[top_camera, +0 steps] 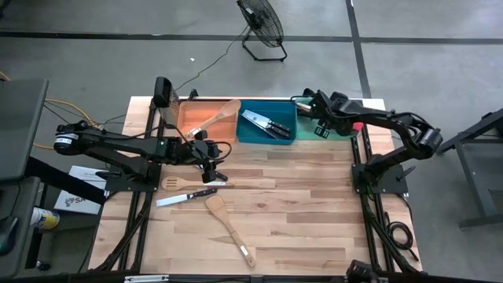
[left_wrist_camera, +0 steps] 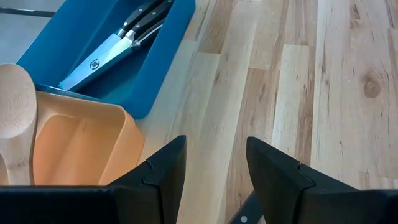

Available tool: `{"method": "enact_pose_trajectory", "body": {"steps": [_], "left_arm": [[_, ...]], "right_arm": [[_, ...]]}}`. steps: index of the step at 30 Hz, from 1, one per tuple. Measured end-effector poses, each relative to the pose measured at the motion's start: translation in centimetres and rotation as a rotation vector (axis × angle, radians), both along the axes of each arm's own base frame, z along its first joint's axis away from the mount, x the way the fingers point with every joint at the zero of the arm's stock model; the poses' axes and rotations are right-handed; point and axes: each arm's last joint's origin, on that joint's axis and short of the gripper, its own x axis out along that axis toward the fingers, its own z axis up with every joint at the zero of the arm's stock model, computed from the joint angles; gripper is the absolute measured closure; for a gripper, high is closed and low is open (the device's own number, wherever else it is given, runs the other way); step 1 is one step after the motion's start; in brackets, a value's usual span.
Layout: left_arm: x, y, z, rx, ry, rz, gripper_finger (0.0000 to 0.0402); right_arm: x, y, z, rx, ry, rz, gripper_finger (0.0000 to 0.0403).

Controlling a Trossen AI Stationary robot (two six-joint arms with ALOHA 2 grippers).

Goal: Pick & Place Kitchen Items
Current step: Put the wooden serving spoon into the orange bin

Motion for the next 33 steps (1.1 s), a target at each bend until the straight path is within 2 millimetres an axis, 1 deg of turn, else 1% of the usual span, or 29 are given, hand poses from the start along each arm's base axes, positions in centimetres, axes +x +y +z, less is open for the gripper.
{"method": "enact_pose_trajectory", "body": {"steps": [4,9,12,21,24,27,33], "left_arm": [[0.0,0.0,0.0,-0.001,0.0,-0.001,0.0238],[0.0,0.0,0.0,-0.002,0.001,-0.001,0.0238],[0.0,0.0,0.0,-0.001,0.002,-0.002,0.0238],[-0.1,0.0,-0.1,0.001,0.015,-0.003,0.0238],[-0.1,0.0,-0.2,0.001,0.024,-0.004,0.0238],[-0.2,0.0,-0.3,0.001,0.038,-0.004,0.0238],[-0.2,0.0,-0.3,0.001,0.039,-0.004,0.0238]], "right_arm": [[0.9,0.5,0.2,-0.058,0.044,0.06,0.0231],[1.8,1.5,0.4,-0.161,0.11,0.072,0.0232],[2.4,2.2,0.5,-0.183,0.101,0.074,0.0232],[3.5,3.9,0.4,-0.164,-0.017,0.051,0.023],[3.8,4.4,0.7,-0.156,-0.063,0.051,0.0229],[3.8,5.0,1.4,-0.173,-0.117,0.041,0.0229],[3.1,6.2,3.9,-0.222,-0.264,0.007,0.0229]]}}
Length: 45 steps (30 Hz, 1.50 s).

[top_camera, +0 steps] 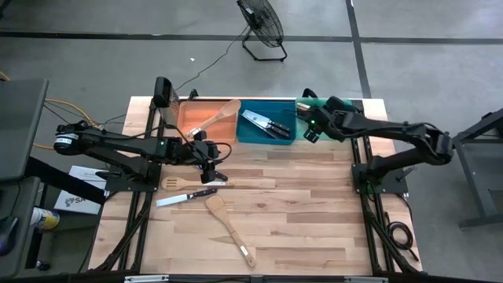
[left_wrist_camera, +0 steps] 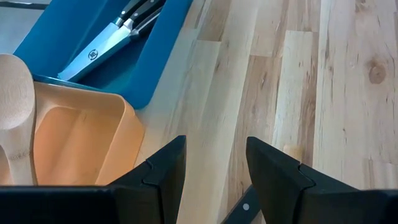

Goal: Pick & Place Kitchen Items
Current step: Put the wooden serving spoon into the orange bin

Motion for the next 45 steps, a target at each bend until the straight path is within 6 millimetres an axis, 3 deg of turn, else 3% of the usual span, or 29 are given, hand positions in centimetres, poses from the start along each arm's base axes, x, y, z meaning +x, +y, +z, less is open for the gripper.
{"method": "enact_pose_trajectory", "body": {"steps": [4,14,23,38,45], "left_arm": [[0.0,0.0,0.0,0.0,0.0,0.0,0.0238],[-0.1,-0.1,-0.2,-0.023,0.032,-0.046,0.0238],[0.2,-1.1,-0.4,-0.161,0.045,-0.364,0.0238],[1.5,-1.8,-1.4,-0.232,0.041,-0.618,0.0238],[2.8,-4.3,-2.4,-0.152,0.013,-0.788,0.0238]], "right_arm": [[-0.7,0.8,1.6,-0.002,-0.121,-0.006,0.0229],[-1.5,3.3,4.0,0.215,-0.444,0.108,0.0229],[-0.6,6.1,4.0,0.368,-0.507,0.22,0.0229],[0.3,11.1,4.1,0.463,-0.543,0.348,0.0229],[0.4,13.2,4.3,0.452,-0.573,0.376,0.0229]]}}
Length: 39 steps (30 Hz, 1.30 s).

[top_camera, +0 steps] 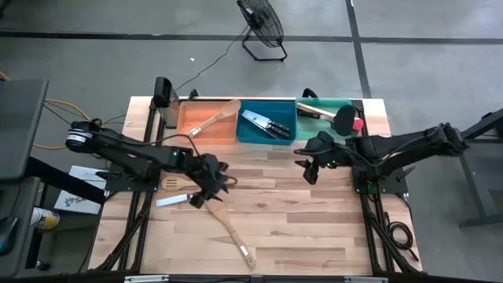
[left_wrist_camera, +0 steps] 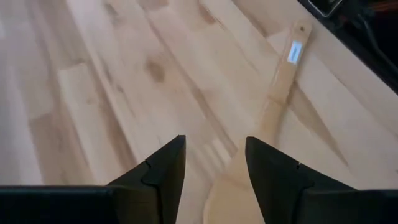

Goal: Pick & Place Kitchen Items
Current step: Put the wooden serving spoon into the orange bin

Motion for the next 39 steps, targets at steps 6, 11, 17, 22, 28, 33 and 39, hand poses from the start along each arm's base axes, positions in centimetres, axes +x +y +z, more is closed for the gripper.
{"method": "enact_pose_trajectory", "body": {"steps": [6,11,17,22,28,33,39], "left_arm": [[0.2,-2.3,-0.4,0.066,-0.009,-0.046,0.0238],[0.3,-4.3,-0.7,0.147,-0.072,-0.107,0.0238],[0.5,-5.3,-1.2,0.175,-0.075,-0.133,0.0238],[0.4,-5.3,-1.6,0.164,-0.036,-0.12,0.0238],[0.6,-5.3,-1.5,0.163,-0.056,-0.121,0.0238],[0.6,-5.4,-1.4,0.172,-0.075,-0.134,0.0237],[0.7,-6.0,-1.0,0.16,-0.127,-0.151,0.0186]], "right_arm": [[0.0,1.4,0.1,0.013,-0.032,0.018,0.0229],[-0.1,2.3,0.2,0.027,-0.052,0.032,0.0229],[-0.2,3.0,0.3,0.035,-0.069,0.036,0.0229],[-0.2,3.3,0.5,0.016,-0.093,0.027,0.0229],[-0.1,3.6,0.4,0.013,-0.099,0.025,0.0229],[0.9,4.0,-0.3,0.027,-0.097,0.019,0.0229],[2.7,5.1,-1.8,0.041,-0.073,0.064,0.0229]]}}
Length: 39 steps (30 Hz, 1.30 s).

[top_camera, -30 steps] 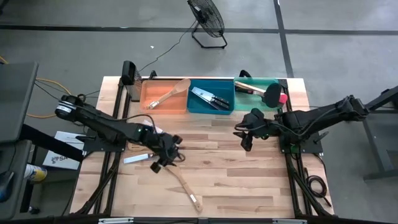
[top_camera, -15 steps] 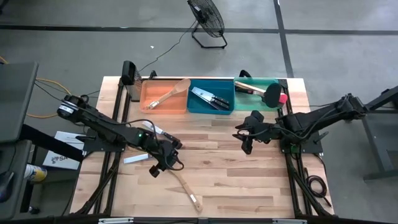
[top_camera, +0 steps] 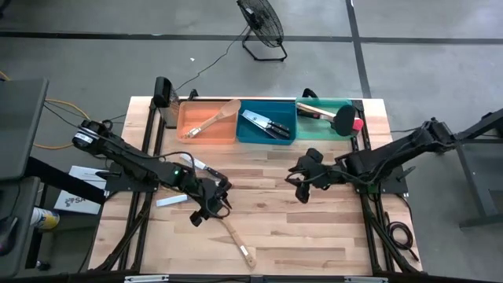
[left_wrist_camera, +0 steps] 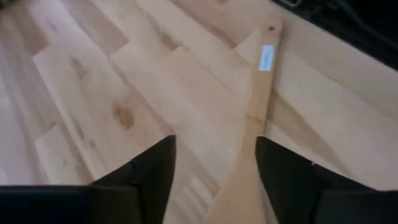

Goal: Pick & Place Kitchen Items
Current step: Put the wooden serving spoon into the orange bin

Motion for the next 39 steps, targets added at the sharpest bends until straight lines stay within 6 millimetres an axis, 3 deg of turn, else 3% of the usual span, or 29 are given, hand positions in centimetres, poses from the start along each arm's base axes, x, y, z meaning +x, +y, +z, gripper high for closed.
{"method": "enact_pose_trajectory", "body": {"steps": [4,8,15,27,39], "left_arm": [[0.2,-1.0,0.0,0.049,0.013,-0.038,0.014],[1.1,-2.2,0.0,0.141,0.009,-0.056,0.0122],[4.1,-3.8,-0.6,0.169,0.078,-0.076,0.0135],[6.5,-6.7,-3.5,0.209,0.207,-0.104,0.0147],[6.0,-6.5,-5.2,0.203,0.38,-0.03,0.0147]], "right_arm": [[0.3,1.1,-0.7,0.026,0.012,0.026,0.0229],[0.1,2.2,-0.8,0.022,0.005,0.028,0.0229],[-0.4,3.8,-0.7,0.022,-0.027,0.059,0.0229],[-1.4,5.6,-0.8,0.027,-0.006,0.16,0.0229],[-2.4,7.2,-0.8,0.031,0.01,0.243,0.0229]]}}
